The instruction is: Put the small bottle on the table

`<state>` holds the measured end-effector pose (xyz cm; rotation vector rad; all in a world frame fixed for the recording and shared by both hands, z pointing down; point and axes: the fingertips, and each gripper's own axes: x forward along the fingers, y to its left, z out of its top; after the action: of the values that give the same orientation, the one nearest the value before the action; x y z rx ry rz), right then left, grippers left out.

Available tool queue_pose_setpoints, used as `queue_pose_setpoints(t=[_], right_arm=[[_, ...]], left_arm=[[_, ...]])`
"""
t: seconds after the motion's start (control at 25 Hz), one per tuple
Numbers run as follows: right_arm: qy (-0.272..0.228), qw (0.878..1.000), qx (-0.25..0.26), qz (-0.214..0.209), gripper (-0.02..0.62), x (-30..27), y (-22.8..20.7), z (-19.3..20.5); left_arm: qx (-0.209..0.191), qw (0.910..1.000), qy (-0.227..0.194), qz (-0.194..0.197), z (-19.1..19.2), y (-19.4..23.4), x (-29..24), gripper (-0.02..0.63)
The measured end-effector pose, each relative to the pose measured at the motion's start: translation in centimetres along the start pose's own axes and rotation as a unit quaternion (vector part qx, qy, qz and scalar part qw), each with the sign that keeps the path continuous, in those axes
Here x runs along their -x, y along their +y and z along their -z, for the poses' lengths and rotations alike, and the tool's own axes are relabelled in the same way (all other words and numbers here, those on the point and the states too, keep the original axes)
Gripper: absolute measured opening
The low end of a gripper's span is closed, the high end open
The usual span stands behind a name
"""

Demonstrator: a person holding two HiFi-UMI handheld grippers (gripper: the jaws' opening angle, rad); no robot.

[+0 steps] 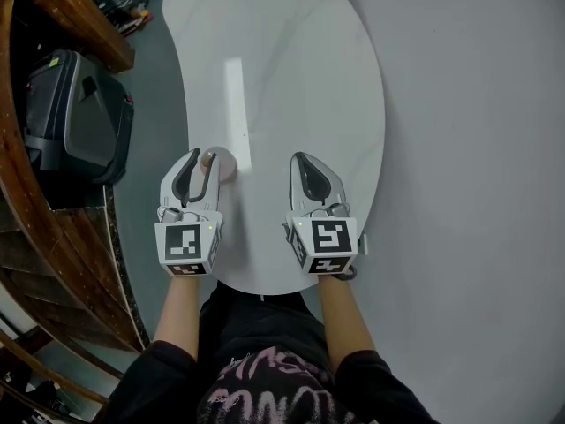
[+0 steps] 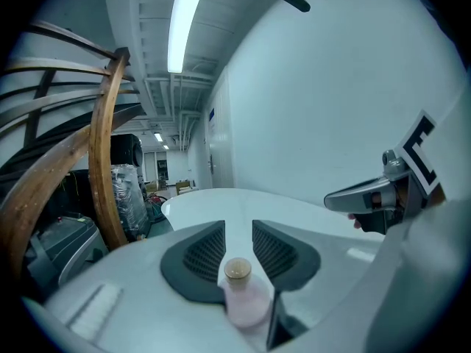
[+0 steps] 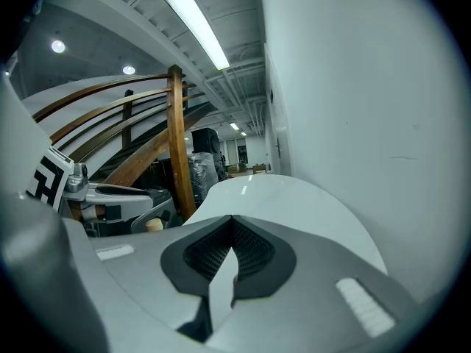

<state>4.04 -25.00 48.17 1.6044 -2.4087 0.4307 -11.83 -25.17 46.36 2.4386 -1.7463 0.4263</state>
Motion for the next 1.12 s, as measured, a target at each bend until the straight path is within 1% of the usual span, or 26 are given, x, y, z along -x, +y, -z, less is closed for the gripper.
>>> queue_pose_setpoints(t=[0.56, 0.84, 1.0, 1.12], right_arm=[[-0.012, 1.0, -0.001, 0.004, 0.021, 2.4, 0.6, -1.0], [-0.025, 1.0, 0.002, 0.0, 0.021, 3.5, 1.0, -1.9], [-0.032, 0.999, 0.006, -0.002, 0.021, 4.1, 1.3, -2.7], [-0.037, 0.999, 0.011, -0.003, 0.02, 4.6, 1.7, -3.3]], left_arm=[[0.0, 0.9999, -0.013, 0.002, -1.2, -1.0, 2.0, 0.003], [0.001, 0.9999, -0.016, 0.004, -1.6, -1.3, 3.3, 0.0], [-0.007, 0.9997, -0.016, 0.015, -2.2, -2.0, 3.8, 0.0], [-0.017, 0.9993, -0.023, 0.022, -2.9, -2.4, 4.2, 0.0]])
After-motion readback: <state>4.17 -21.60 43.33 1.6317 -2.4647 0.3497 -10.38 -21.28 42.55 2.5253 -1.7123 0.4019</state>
